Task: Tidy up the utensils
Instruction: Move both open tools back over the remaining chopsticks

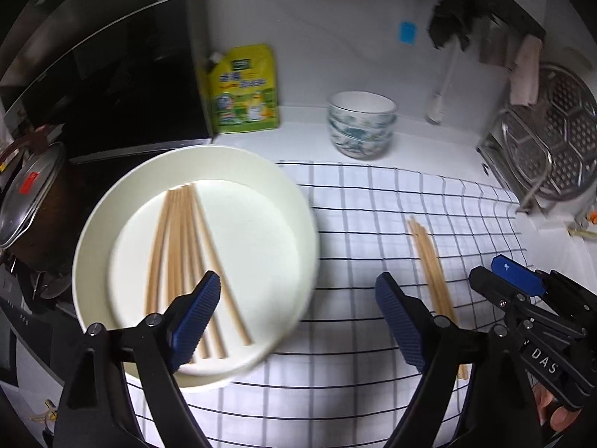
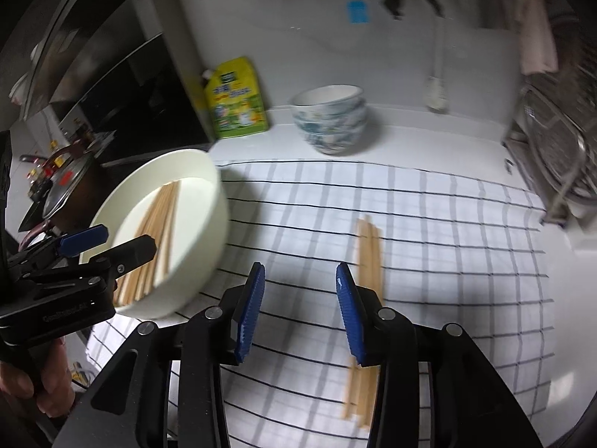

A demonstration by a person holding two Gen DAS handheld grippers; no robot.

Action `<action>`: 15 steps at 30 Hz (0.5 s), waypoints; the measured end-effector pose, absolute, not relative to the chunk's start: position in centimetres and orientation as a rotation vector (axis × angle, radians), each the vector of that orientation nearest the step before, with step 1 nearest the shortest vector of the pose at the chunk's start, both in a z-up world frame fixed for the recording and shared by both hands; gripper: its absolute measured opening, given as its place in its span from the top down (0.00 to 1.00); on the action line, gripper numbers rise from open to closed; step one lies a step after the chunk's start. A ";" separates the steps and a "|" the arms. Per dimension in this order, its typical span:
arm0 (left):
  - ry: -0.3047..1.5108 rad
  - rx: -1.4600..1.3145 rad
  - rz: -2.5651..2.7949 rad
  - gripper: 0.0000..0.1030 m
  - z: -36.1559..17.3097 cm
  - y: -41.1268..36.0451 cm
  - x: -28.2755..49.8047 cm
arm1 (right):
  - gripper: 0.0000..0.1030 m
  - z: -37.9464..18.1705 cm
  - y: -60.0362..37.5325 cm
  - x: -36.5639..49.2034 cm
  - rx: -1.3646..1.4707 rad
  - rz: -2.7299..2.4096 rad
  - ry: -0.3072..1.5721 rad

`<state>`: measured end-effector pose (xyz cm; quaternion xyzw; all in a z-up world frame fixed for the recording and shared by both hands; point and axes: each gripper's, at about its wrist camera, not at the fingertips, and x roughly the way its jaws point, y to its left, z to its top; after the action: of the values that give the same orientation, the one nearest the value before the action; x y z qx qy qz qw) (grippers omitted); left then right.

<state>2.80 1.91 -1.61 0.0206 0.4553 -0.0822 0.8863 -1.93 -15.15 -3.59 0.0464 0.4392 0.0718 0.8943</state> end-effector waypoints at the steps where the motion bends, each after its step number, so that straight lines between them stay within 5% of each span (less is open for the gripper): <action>1: 0.948 0.048 -0.183 0.18 -1.7 1.1 2.6 | 0.61 -3.7 -15.9 -2.2 0.099 0.135 0.910; 15: 0.971 0.089 -0.282 0.13 -4.1 -5.2 1.0 | 0.51 -8.3 -22.9 -4.8 0.106 0.023 0.995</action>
<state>0.99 -5.21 -4.08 0.0425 0.4651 -0.1350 0.8738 -4.83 -22.91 -8.31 0.0510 0.4769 0.0109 0.8774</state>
